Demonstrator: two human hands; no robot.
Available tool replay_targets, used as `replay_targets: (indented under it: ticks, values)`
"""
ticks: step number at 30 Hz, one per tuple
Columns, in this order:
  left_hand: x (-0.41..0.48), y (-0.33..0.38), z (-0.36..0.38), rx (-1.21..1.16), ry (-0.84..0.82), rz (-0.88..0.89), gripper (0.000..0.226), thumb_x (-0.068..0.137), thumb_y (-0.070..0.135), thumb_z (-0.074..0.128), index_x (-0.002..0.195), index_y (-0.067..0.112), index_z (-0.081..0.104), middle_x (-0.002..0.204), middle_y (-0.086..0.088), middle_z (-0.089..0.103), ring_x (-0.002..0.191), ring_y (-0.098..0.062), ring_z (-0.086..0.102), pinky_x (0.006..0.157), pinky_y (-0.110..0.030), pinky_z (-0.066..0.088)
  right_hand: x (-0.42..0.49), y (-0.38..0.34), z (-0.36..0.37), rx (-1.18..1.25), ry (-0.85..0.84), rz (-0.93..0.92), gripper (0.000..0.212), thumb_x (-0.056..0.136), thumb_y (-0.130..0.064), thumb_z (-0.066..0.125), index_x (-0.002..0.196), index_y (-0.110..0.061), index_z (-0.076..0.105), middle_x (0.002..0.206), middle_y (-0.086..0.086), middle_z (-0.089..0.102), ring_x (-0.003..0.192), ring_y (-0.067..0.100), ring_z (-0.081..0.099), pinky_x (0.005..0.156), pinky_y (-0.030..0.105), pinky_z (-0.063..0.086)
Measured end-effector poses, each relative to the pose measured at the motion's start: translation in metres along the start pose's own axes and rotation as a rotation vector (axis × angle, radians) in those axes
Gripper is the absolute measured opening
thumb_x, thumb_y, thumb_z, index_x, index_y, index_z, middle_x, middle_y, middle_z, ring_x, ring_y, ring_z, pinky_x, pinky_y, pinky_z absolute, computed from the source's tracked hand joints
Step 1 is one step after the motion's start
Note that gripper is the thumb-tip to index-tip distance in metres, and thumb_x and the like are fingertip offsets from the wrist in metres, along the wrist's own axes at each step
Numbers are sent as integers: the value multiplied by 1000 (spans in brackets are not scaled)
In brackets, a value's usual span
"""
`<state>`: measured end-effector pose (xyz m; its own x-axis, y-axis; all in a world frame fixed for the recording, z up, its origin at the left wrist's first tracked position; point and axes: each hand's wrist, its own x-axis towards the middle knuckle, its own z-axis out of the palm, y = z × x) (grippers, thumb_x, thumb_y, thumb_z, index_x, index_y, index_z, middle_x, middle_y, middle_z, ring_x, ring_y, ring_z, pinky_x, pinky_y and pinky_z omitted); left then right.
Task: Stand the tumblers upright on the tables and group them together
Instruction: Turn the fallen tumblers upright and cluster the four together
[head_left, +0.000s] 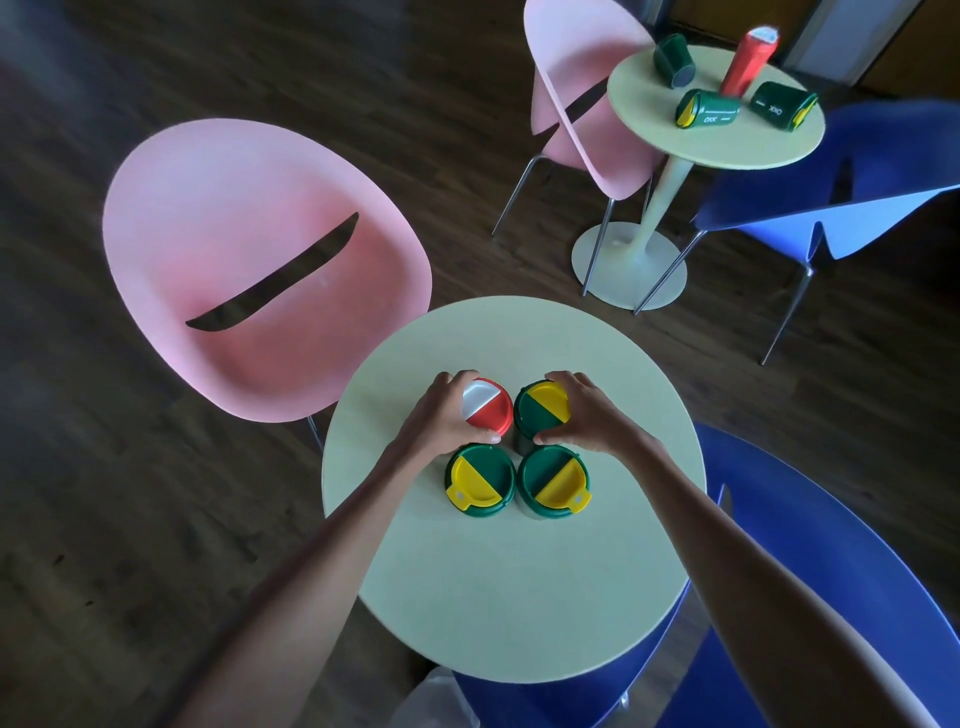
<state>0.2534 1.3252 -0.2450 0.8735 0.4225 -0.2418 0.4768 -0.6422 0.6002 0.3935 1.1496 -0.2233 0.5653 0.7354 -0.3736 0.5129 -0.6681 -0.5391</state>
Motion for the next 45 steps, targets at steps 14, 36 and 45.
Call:
replay_targets:
  ticks: [14, 36, 45]
  values:
    - [-52, -12, -3, -404, 255, -9, 68, 81, 50, 62, 138, 17, 42, 137, -2, 50, 122, -12, 49, 94, -23, 43, -42, 23, 25, 510, 380, 180, 51, 87, -43, 62, 126, -12, 49, 128, 9, 54, 115, 23, 55, 88, 31, 46]
    - [-106, -28, 63, -505, 151, -28, 90, 64, 32, 83, 140, 17, 37, 131, 2, 48, 118, -9, 51, 89, -18, 50, -95, 25, 91, 438, 339, 89, 88, 64, -29, 86, 134, -15, 36, 131, 4, 48, 114, 16, 48, 95, 34, 48]
    - [-106, -26, 65, -542, 174, -53, 87, 65, 15, 85, 139, 13, 38, 131, -3, 49, 113, -8, 51, 84, -9, 48, -95, 23, 92, 453, 359, 85, 84, 63, -26, 87, 131, -16, 38, 127, 2, 49, 110, 14, 48, 86, 20, 43]
